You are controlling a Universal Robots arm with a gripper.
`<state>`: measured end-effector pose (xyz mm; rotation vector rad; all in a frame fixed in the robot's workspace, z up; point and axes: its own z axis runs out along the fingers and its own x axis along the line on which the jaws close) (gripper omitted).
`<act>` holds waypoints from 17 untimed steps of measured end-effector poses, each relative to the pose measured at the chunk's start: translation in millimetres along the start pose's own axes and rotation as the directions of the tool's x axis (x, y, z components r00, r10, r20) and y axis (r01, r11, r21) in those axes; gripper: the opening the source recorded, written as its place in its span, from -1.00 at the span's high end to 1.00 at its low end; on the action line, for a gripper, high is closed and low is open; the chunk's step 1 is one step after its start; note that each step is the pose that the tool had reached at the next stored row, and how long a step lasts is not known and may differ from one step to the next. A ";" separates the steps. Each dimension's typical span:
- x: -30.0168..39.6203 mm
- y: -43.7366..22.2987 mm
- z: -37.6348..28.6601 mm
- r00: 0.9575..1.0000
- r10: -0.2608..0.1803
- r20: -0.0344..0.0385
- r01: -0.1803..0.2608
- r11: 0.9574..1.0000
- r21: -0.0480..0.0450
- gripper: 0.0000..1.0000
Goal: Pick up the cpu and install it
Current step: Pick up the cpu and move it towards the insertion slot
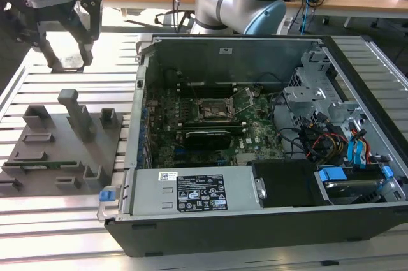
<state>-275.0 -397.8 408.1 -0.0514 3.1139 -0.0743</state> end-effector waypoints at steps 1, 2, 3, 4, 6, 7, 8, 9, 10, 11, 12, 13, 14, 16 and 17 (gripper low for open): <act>-4.2 -0.1 0.1 1.000 0.000 0.000 0.000 1.000 0.000 -0.09; -7.0 -0.2 0.3 1.000 0.000 0.000 0.000 1.000 0.000 -0.09; -11.1 -0.3 0.4 1.000 0.000 0.000 0.000 1.000 0.000 -0.09; -14.2 -0.4 0.4 1.000 0.000 0.000 0.000 1.000 0.000 -0.09; -25.0 -0.6 0.7 1.000 0.000 0.000 0.000 1.000 -0.003 -0.09; -28.0 -0.7 0.7 1.000 0.001 0.000 -0.001 1.000 -0.011 -0.09; -32.8 -0.8 1.0 1.000 0.002 0.001 -0.002 1.000 -0.029 -0.09; -36.8 -0.8 1.2 1.000 0.002 0.001 -0.002 1.000 -0.030 -0.09; -39.9 -0.8 1.5 1.000 0.002 0.001 -0.002 1.000 -0.030 -0.09; -42.9 -0.7 1.7 1.000 0.002 0.001 -0.002 1.000 -0.030 -0.09; -47.4 -0.6 2.0 1.000 0.002 0.001 -0.002 1.000 -0.030 -0.09; -50.1 -0.5 2.1 1.000 0.002 0.001 -0.002 1.000 -0.029 -0.09; -53.4 -0.4 2.3 1.000 0.002 0.001 -0.002 1.000 -0.029 -0.09; -59.7 -0.1 2.8 1.000 0.002 0.001 -0.002 1.000 -0.030 -0.09; -63.7 0.1 3.3 1.000 0.002 0.001 -0.002 1.000 -0.030 -0.09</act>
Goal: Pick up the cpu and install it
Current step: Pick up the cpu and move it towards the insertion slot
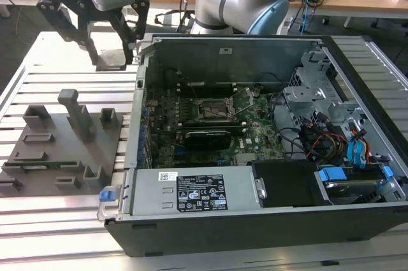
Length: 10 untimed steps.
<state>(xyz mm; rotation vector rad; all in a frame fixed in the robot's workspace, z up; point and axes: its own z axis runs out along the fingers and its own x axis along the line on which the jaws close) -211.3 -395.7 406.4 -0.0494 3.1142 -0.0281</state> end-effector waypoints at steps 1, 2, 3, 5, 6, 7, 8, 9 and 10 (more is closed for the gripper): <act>-3.7 0.3 0.4 1.000 0.000 0.000 0.000 1.000 0.000 -0.09; -6.4 0.6 0.8 1.000 0.000 0.000 0.000 1.000 0.000 -0.09; -9.8 0.9 1.3 1.000 0.000 0.000 0.000 1.000 0.000 -0.09; -22.8 4.2 4.2 1.000 0.000 -0.001 0.000 1.000 0.000 -0.09; -28.6 6.2 5.6 1.000 0.000 -0.001 0.000 1.000 0.000 -0.09; -32.1 7.6 6.6 1.000 0.000 -0.002 0.000 1.000 0.000 -0.09; -35.5 9.0 7.7 1.000 0.000 -0.002 0.000 1.000 0.000 -0.09; -40.2 11.1 9.3 1.000 0.000 -0.002 0.000 1.000 0.000 -0.09; -43.4 12.7 10.5 1.000 0.000 -0.003 0.000 1.000 0.000 -0.09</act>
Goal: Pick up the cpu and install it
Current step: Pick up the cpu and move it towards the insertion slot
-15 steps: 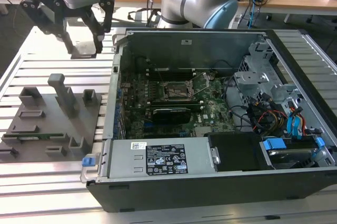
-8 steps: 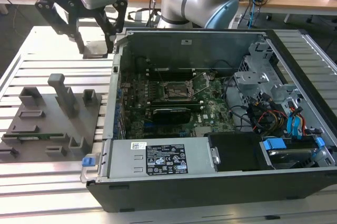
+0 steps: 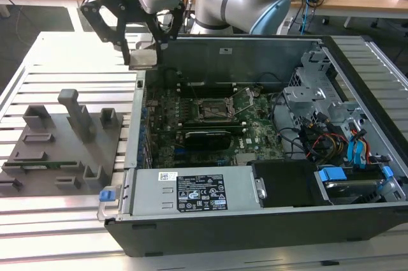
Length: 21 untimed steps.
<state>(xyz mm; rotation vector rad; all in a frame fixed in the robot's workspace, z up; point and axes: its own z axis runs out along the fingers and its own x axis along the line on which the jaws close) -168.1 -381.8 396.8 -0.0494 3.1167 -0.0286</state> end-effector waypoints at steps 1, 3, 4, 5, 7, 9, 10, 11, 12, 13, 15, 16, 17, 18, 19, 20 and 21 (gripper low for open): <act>-5.5 2.7 2.3 1.000 0.000 0.000 0.000 1.000 0.000 -0.09; -11.9 5.9 4.6 1.000 0.000 -0.001 0.000 1.000 0.000 -0.09; -16.4 8.0 6.4 1.000 0.000 -0.001 0.000 1.000 0.000 -0.09; -19.6 9.4 7.4 1.000 0.000 -0.001 0.000 1.000 0.000 -0.09; -28.7 13.7 10.6 1.000 0.000 -0.001 0.000 1.000 0.000 -0.09; -36.1 17.1 13.3 1.000 0.000 -0.001 0.000 1.000 0.000 -0.09; -40.1 18.8 14.8 1.000 0.000 -0.001 0.000 1.000 0.000 -0.09; -42.8 20.1 15.8 1.000 0.000 -0.001 0.000 1.000 0.000 -0.09; -45.2 21.1 16.6 1.000 0.000 -0.001 0.000 1.000 0.000 -0.09; -48.0 22.3 17.4 1.000 0.000 -0.001 0.000 1.000 0.000 -0.09; -55.0 25.2 19.4 1.000 0.000 -0.001 0.000 1.000 0.000 -0.09; -60.0 27.2 20.9 1.000 0.000 -0.001 0.000 1.000 0.000 -0.09; -63.6 28.7 22.1 1.000 0.000 -0.001 0.000 1.000 0.000 -0.09; -66.3 29.8 22.9 1.000 0.000 -0.001 0.000 1.000 0.000 -0.09; -69.7 31.1 24.0 1.000 0.000 -0.001 0.000 1.000 0.000 -0.09; -72.3 32.2 24.9 1.000 0.000 -0.001 0.000 1.000 0.000 -0.09; -77.7 34.4 26.9 1.000 0.000 -0.001 0.000 1.000 0.000 -0.09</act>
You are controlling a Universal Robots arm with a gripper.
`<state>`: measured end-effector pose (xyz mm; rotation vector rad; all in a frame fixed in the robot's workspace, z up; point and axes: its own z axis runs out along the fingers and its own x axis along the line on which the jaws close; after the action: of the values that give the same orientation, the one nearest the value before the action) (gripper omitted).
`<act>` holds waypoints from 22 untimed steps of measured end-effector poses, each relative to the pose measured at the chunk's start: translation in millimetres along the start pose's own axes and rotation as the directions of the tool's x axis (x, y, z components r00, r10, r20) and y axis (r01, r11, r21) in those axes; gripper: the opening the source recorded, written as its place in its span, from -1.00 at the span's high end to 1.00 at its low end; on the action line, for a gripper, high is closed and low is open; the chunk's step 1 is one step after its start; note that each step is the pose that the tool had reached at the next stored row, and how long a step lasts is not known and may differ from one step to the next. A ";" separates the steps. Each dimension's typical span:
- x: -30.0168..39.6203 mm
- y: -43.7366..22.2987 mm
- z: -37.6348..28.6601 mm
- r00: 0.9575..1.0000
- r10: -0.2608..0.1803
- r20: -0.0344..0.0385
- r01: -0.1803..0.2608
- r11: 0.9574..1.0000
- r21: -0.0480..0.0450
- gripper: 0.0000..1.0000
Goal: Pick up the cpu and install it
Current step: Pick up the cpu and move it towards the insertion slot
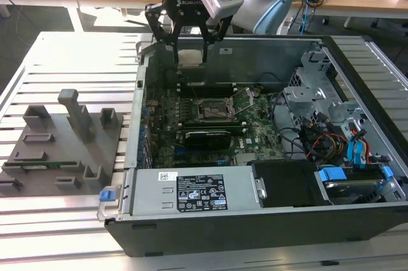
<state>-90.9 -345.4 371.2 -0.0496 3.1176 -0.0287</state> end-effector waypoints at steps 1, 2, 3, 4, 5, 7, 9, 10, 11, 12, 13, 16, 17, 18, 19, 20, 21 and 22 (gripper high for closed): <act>-3.0 1.3 1.1 1.000 0.000 0.000 0.000 1.000 0.000 -0.09; -5.8 2.5 2.1 1.000 0.000 0.000 0.000 1.000 0.000 -0.09; -9.1 4.0 3.4 1.000 0.000 0.000 0.000 1.000 0.000 -0.09; -10.9 4.9 4.2 1.000 0.000 0.000 0.000 1.000 0.000 -0.09; -16.3 7.9 7.0 1.000 0.000 0.000 0.000 1.000 0.000 -0.09; -22.7 12.9 11.5 1.000 0.000 0.000 0.000 1.000 0.000 -0.09; -28.1 16.7 14.7 1.000 0.000 0.000 0.000 1.000 0.001 -0.09; -29.5 17.6 15.6 1.000 0.000 0.000 0.000 1.000 0.001 -0.09; -31.3 18.4 16.7 1.000 0.000 0.000 0.000 1.000 0.001 -0.09; -32.7 18.7 17.8 1.000 0.000 0.000 0.000 1.000 0.001 -0.09; -35.0 18.8 19.6 1.000 0.000 0.000 0.000 1.000 0.000 -0.09; -40.0 18.7 22.2 1.000 0.000 0.000 0.000 1.000 0.001 -0.09; -41.5 18.7 22.8 1.000 0.000 0.000 0.000 1.000 0.001 -0.09; -43.7 18.7 23.7 1.000 0.000 0.000 0.000 1.000 0.001 -0.09; -47.5 18.6 25.2 1.000 0.000 0.000 0.000 1.000 0.001 -0.09; -51.5 18.5 26.8 1.000 0.000 0.000 0.000 1.000 0.001 -0.09; -55.3 18.4 28.3 1.000 0.000 0.000 0.000 1.000 0.001 -0.09; -57.2 18.3 29.1 1.000 0.000 0.000 0.000 1.000 0.001 -0.09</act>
<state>-33.6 -325.8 343.0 -0.0494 3.1177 -0.0298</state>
